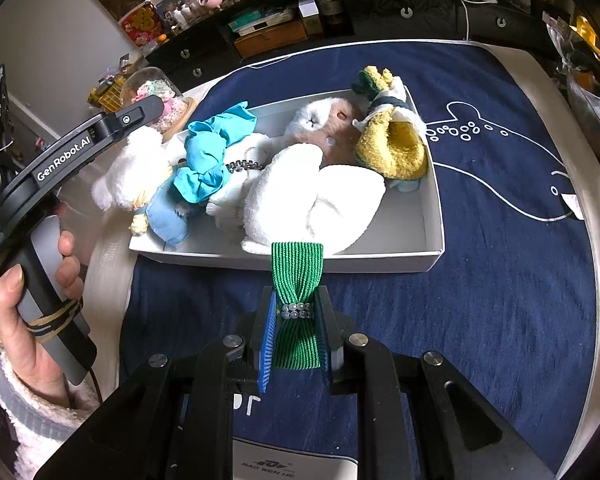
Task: Organize soft objects
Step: 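Lower the teal cloth into the tray and open the left gripper, then carry the green striped bow over the tray with the right gripper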
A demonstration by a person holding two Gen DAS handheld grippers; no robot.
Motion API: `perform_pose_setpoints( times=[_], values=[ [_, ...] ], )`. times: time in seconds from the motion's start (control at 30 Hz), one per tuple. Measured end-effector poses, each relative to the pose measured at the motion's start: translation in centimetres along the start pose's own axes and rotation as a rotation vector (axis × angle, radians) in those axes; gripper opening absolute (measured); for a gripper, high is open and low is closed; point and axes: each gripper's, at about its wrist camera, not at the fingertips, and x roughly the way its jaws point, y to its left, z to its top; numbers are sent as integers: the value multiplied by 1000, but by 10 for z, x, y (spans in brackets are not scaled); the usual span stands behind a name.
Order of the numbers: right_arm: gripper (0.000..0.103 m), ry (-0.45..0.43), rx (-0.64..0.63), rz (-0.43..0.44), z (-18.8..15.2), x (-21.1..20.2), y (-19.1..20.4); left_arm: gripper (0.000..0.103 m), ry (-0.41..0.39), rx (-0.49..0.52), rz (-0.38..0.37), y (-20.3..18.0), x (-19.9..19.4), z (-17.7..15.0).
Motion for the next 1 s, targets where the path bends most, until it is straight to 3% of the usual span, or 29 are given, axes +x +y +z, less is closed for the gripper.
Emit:
perform_pose_setpoints(
  times=[0.2, 0.57, 0.83, 1.0],
  values=[
    [103, -20, -3, 10, 0, -5, 1, 60, -31, 44, 82, -9, -7, -3],
    [103, -42, -11, -8, 2, -12, -2, 60, -29, 28, 126, -13, -35, -15],
    [103, -56, -9, -4, 2, -16, -4, 60, -62, 28, 225, -22, -78, -44],
    [103, -50, -5, -12, 0, -14, -5, 60, -27, 19, 216, -25, -83, -66]
  ],
)
